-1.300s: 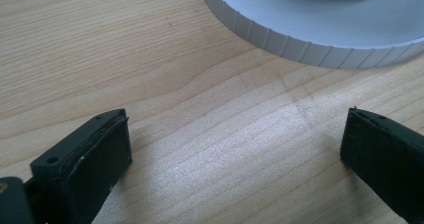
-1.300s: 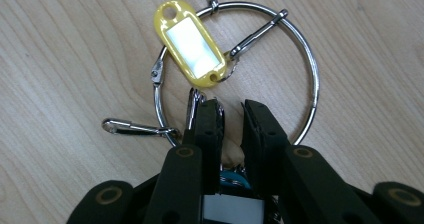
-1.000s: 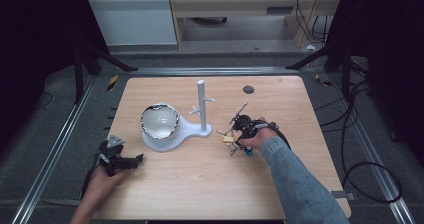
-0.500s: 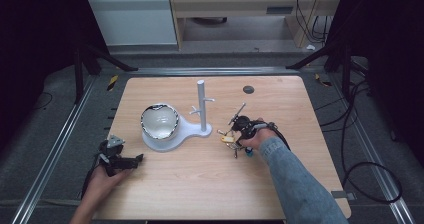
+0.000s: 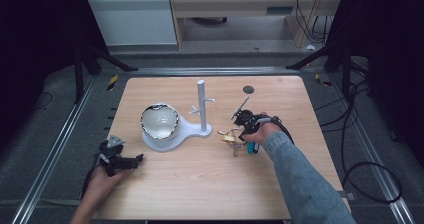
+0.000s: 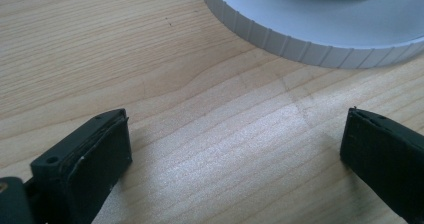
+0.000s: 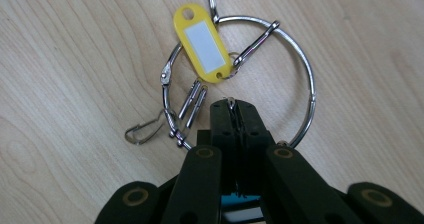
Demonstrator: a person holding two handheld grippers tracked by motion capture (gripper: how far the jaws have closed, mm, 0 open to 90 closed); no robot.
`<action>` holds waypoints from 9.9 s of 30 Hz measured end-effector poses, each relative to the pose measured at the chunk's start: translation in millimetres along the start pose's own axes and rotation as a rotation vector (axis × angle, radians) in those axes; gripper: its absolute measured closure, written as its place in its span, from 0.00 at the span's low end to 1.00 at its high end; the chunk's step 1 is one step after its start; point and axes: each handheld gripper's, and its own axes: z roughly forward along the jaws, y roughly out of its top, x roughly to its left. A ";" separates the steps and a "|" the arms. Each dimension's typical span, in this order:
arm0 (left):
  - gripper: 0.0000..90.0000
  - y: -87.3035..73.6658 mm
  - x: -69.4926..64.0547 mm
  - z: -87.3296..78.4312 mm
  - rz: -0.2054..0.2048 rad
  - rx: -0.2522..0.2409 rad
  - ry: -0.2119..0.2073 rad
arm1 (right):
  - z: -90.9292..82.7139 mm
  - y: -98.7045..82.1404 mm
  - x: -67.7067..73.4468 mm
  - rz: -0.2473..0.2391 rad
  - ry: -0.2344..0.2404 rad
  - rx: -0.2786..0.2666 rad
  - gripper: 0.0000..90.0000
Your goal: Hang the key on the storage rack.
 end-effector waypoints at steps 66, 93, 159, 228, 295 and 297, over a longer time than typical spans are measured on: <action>0.00 0.0 -0.1 0.1 -0.001 -0.001 0.000 | -131.8 43.4 -10.9 -0.049 -0.069 -0.077 0.99; 0.00 0.0 -0.2 0.0 -0.001 0.000 0.001 | -176.5 92.9 17.4 -0.154 -0.062 -0.034 0.99; 0.00 0.0 -0.1 0.1 -0.001 0.000 0.001 | -151.3 159.5 62.0 -0.286 0.032 -0.044 0.99; 0.00 0.0 -0.2 0.2 -0.002 -0.003 -0.001 | -154.8 64.8 -22.5 -0.057 -0.182 -0.218 0.08; 0.00 0.0 -0.2 0.2 -0.001 -0.003 0.000 | -32.3 -94.0 -55.3 0.151 -0.267 -0.378 0.12; 0.00 0.0 -0.2 0.2 -0.001 -0.003 0.000 | -26.7 -99.6 -54.5 0.162 -0.262 -0.378 0.12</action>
